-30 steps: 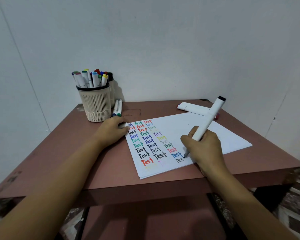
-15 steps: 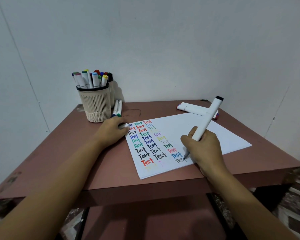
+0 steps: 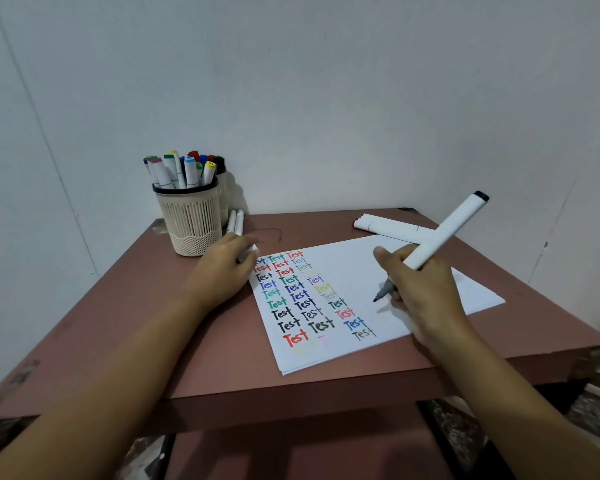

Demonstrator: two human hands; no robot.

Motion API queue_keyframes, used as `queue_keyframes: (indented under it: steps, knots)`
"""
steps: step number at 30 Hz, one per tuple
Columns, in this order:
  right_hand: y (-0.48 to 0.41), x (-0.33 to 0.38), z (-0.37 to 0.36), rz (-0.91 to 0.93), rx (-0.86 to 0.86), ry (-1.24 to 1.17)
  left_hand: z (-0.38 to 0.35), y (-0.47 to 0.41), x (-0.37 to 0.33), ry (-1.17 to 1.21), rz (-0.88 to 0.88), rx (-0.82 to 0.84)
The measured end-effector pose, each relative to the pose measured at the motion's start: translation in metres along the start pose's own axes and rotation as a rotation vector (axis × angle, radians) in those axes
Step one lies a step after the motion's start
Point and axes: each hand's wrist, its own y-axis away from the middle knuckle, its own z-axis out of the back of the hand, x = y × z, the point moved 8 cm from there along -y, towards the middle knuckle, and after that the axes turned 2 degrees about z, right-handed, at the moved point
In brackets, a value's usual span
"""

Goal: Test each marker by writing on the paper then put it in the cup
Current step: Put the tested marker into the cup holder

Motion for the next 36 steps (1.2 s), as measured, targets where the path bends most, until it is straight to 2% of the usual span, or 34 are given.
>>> queue_keyframes:
  steps: [3, 8, 13, 19, 25, 36]
  knots:
    - [-0.015, 0.011, -0.020, 0.001, 0.094, -0.101, 0.002, -0.002, -0.003, 0.034, -0.034, -0.035]
    - [-0.043, 0.000, -0.065, -0.114, 0.190, -0.216, 0.000, -0.003, -0.006, 0.047, -0.069, -0.043]
    - [-0.061, -0.010, -0.094, -0.093, 0.207, -0.134, -0.006, -0.008, -0.002, 0.079, -0.036, 0.014]
    - [-0.061, -0.016, -0.103, -0.117, 0.241, -0.052, -0.009, -0.009, -0.014, 0.104, -0.123, 0.044]
    - [-0.056, -0.013, -0.108, -0.112, 0.292, -0.105, -0.011, -0.004, -0.032, 0.203, -0.190, 0.058]
    - [-0.043, -0.009, -0.128, -0.009, 0.486, -0.143, -0.009, -0.003, -0.042, 0.214, -0.249, 0.025]
